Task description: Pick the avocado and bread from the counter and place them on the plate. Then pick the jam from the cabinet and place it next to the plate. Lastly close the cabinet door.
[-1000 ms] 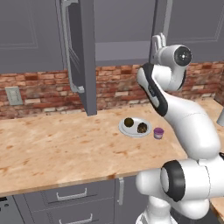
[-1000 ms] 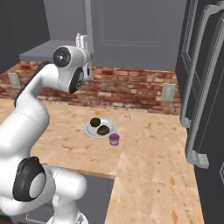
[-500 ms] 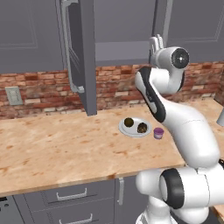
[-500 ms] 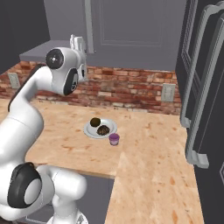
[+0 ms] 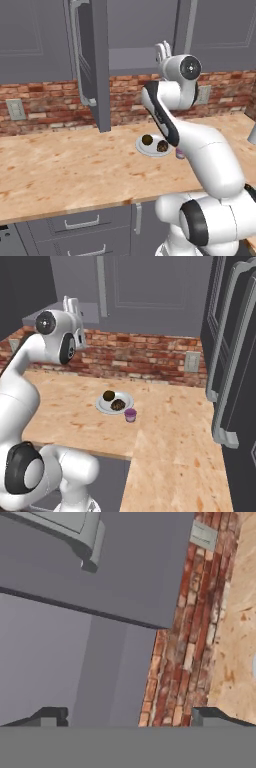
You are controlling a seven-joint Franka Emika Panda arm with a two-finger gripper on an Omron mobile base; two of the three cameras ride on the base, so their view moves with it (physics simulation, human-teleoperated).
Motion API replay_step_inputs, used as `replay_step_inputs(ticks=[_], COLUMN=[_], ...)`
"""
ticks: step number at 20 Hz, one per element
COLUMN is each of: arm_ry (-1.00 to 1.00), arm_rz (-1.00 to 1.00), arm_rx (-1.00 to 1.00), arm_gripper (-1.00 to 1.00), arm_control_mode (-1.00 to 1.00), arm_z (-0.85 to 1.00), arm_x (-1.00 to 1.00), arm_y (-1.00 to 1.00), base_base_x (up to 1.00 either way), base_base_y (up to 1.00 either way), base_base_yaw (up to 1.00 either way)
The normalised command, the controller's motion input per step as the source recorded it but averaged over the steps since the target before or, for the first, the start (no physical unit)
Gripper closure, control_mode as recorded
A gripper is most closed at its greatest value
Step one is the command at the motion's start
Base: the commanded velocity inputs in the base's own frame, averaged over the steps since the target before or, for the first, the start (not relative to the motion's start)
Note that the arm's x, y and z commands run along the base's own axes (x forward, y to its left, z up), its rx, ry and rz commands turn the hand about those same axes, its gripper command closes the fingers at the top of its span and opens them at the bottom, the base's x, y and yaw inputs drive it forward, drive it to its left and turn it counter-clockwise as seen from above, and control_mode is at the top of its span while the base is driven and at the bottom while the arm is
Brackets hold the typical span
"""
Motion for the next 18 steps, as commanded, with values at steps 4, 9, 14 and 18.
replay_step_inputs(ticks=[4, 9, 14, 18], arm_ry=[-0.02, -0.08, -0.10, -0.08], arm_rz=[0.09, 0.08, 0.08, 0.03], arm_rx=[-0.01, 0.00, -0.01, -0.06], arm_gripper=[-1.00, -1.00, -1.00, -1.00], arm_control_mode=[-1.00, -1.00, -1.00, -1.00], arm_z=[0.00, 0.00, 0.00, 0.00], arm_x=[-0.62, -0.86, -0.82, -0.77], arm_y=[0.15, 0.00, 0.10, 0.31], base_base_x=[0.00, 0.00, 0.00, 0.00], base_base_y=[0.00, 0.00, 0.00, 0.00], base_base_yaw=[0.00, 0.00, 0.00, 0.00])
